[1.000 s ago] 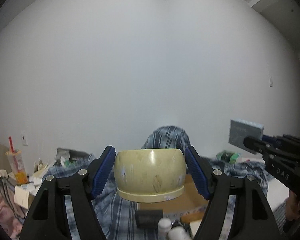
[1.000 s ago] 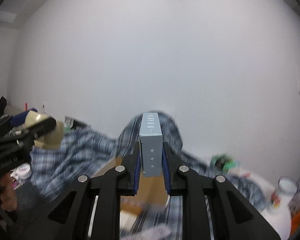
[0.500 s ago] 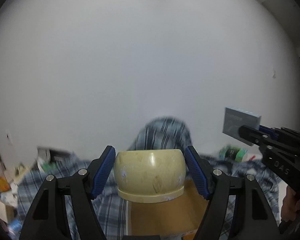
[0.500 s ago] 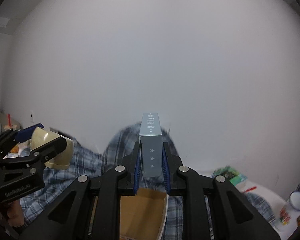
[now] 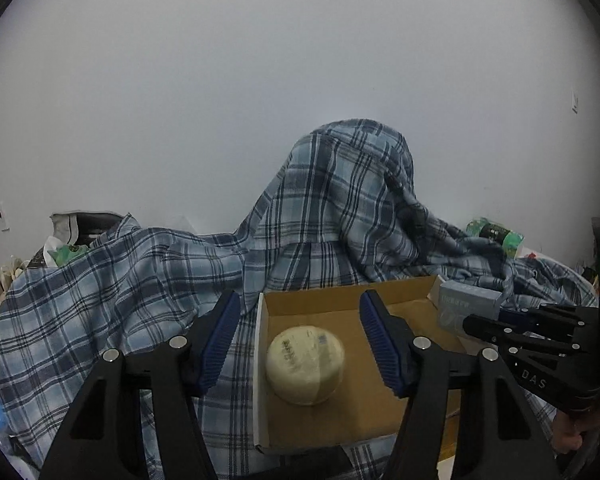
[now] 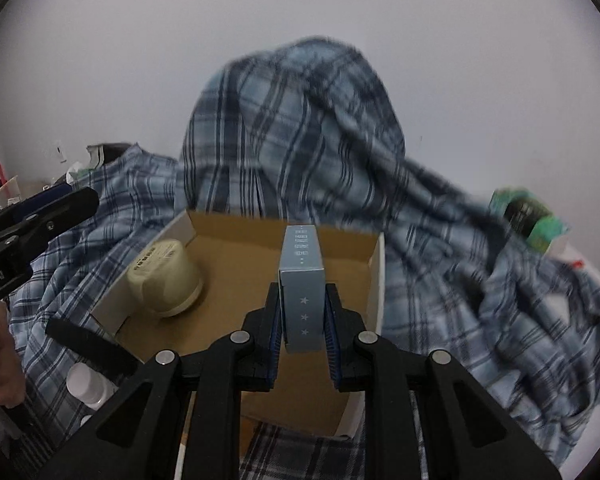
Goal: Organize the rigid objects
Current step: 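Place the cream jar and blue-grey box into the cardboard box, open both grippers, then grasp the white plastic bottle with the left gripper and lift it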
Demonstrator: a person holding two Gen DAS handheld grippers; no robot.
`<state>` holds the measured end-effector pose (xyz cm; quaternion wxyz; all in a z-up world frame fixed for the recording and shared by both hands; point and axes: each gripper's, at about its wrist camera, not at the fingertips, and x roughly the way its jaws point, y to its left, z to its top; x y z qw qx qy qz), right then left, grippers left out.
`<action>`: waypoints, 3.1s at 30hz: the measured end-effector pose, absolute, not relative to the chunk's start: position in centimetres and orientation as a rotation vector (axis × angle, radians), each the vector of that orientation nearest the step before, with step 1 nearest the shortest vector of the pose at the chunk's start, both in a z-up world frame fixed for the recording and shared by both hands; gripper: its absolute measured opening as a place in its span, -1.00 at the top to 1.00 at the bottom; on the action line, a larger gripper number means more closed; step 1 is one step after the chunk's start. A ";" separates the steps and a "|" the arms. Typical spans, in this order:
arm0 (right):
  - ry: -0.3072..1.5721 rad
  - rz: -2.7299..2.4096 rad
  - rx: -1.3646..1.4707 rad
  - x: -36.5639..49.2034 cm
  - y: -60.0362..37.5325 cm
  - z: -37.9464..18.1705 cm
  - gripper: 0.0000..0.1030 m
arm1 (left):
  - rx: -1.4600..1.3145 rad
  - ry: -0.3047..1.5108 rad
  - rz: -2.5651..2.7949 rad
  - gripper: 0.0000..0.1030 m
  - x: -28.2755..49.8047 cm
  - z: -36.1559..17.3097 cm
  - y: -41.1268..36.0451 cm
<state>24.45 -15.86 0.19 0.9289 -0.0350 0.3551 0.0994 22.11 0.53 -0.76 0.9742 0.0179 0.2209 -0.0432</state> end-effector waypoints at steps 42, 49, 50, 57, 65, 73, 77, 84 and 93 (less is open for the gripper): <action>0.421 0.114 -0.031 6.7 -16.9 8.1 -0.48 | -0.013 0.211 -0.073 -1.00 4.0 2.2 0.0; 0.455 0.104 -0.024 6.4 -17.5 4.7 -0.48 | 0.000 0.228 -0.039 -1.00 3.8 -0.4 -0.2; 0.460 0.099 -0.029 6.4 -17.6 4.3 -0.48 | 0.003 0.237 -0.038 -1.00 3.9 -0.8 -0.3; 0.502 0.102 -0.017 7.2 -18.2 2.9 -0.48 | -0.015 0.267 -0.056 -1.00 4.5 -1.2 -0.1; 0.501 0.107 -0.035 7.2 -17.8 2.7 -0.48 | 0.006 0.334 -0.066 -1.00 4.9 -1.0 -0.7; 0.491 0.114 -0.037 7.0 -17.7 2.8 -0.48 | -0.050 0.603 -0.132 -0.89 8.2 -2.0 -2.5; 0.497 0.112 -0.011 7.1 -18.2 2.7 -0.48 | -0.042 0.702 -0.112 -0.81 10.2 -3.5 -3.3; 0.500 0.094 -0.013 7.1 -18.3 2.5 -0.48 | -0.017 0.803 -0.094 -0.57 11.8 -6.5 -4.3; 0.493 0.093 -0.014 6.9 -18.3 2.5 -0.48 | -0.012 0.904 -0.107 -0.15 13.2 -8.5 -4.4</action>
